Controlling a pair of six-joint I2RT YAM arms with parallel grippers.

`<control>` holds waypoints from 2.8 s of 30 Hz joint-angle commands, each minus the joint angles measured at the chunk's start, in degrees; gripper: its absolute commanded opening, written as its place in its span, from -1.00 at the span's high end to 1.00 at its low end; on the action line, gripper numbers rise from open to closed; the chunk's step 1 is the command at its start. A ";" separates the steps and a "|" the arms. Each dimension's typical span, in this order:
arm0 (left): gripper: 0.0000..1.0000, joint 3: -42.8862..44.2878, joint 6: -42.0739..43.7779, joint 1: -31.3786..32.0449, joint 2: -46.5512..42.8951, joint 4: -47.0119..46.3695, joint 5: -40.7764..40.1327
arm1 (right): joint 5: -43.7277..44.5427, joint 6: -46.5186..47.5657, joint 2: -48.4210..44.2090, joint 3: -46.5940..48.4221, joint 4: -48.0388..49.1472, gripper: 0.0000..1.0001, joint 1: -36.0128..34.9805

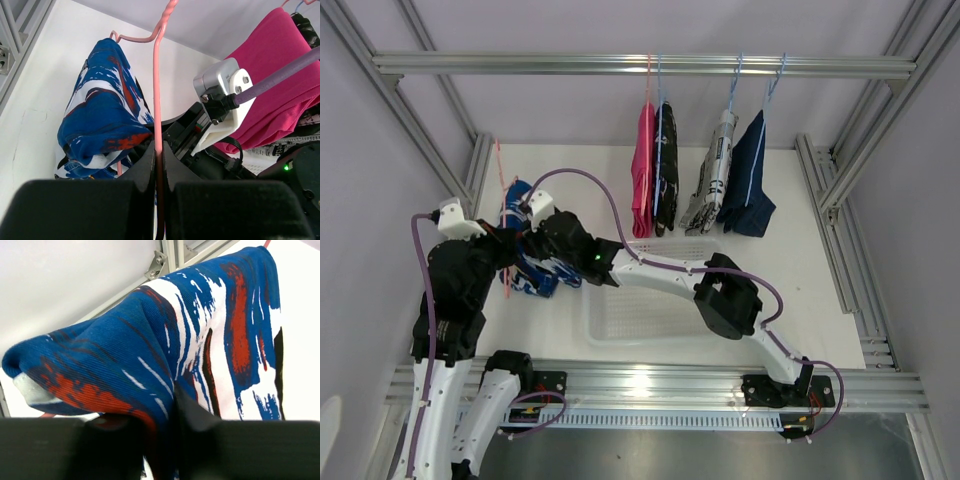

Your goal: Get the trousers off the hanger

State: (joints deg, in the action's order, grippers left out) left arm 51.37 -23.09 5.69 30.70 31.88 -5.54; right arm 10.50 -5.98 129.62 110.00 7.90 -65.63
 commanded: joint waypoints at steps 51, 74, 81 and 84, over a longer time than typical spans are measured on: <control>0.99 -1.01 -2.92 -3.94 7.45 -6.13 -8.26 | 11.56 9.40 -17.03 25.53 -17.66 1.00 -0.99; 0.99 -3.12 0.06 -0.95 9.29 -9.99 -1.75 | 14.55 13.80 -26.18 25.00 -16.60 1.00 -0.20; 0.99 -1.81 1.65 1.51 11.83 -7.98 -4.21 | 14.98 14.68 -27.66 26.32 -17.92 1.00 -0.21; 0.99 -0.75 1.56 1.60 13.86 -6.30 -5.09 | 15.77 15.82 -29.42 26.06 -18.80 1.00 -0.20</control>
State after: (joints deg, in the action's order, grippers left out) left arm 48.58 -23.35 7.03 43.24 24.91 -8.82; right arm 24.86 7.49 107.44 132.11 -19.25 -65.93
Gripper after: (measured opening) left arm 0.036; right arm 0.162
